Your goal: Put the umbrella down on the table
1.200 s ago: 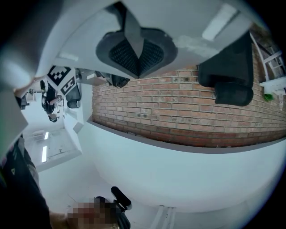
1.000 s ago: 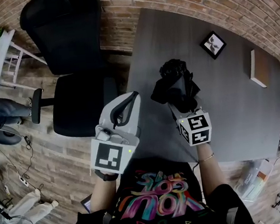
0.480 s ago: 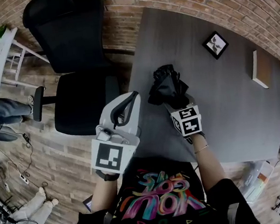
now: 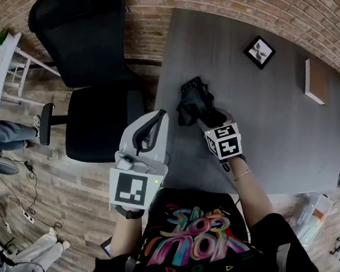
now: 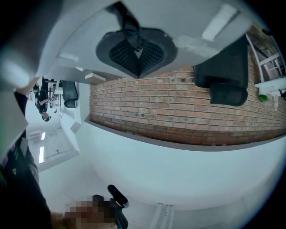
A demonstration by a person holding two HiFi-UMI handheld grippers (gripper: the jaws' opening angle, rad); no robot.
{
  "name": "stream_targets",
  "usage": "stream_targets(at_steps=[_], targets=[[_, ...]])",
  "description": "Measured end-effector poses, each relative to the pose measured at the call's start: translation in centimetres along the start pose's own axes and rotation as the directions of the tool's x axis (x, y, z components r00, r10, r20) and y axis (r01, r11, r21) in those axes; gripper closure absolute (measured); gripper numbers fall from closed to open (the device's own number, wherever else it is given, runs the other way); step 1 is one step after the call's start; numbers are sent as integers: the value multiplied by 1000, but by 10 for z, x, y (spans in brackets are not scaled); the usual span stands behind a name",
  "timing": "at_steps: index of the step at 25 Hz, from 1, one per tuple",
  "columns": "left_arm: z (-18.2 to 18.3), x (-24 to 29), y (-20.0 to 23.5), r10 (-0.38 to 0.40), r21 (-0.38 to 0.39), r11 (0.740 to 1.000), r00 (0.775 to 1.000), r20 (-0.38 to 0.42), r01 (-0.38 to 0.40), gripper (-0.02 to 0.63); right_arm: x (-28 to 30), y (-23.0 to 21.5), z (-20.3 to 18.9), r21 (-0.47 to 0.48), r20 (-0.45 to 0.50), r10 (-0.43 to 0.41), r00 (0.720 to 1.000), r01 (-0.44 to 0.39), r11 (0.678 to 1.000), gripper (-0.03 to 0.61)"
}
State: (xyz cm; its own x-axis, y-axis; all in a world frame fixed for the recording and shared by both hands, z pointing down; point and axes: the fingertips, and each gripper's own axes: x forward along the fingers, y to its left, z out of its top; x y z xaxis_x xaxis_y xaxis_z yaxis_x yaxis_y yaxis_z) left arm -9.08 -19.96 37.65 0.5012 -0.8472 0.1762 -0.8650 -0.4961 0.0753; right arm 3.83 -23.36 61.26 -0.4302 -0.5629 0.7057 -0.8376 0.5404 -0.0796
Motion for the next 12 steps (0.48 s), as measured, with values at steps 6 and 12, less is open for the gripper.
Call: stream_targets(at_steps=[6,12], targets=[[3,-7,1,1,9,1000,1000,15,-2,614,0,2,-2,8,-10,-6,1000,6,1000,336],[9,-9,2,0,16,1000,1000,32,0,614,-4,5,-6,11,-33,-8,999,9,1000,339]])
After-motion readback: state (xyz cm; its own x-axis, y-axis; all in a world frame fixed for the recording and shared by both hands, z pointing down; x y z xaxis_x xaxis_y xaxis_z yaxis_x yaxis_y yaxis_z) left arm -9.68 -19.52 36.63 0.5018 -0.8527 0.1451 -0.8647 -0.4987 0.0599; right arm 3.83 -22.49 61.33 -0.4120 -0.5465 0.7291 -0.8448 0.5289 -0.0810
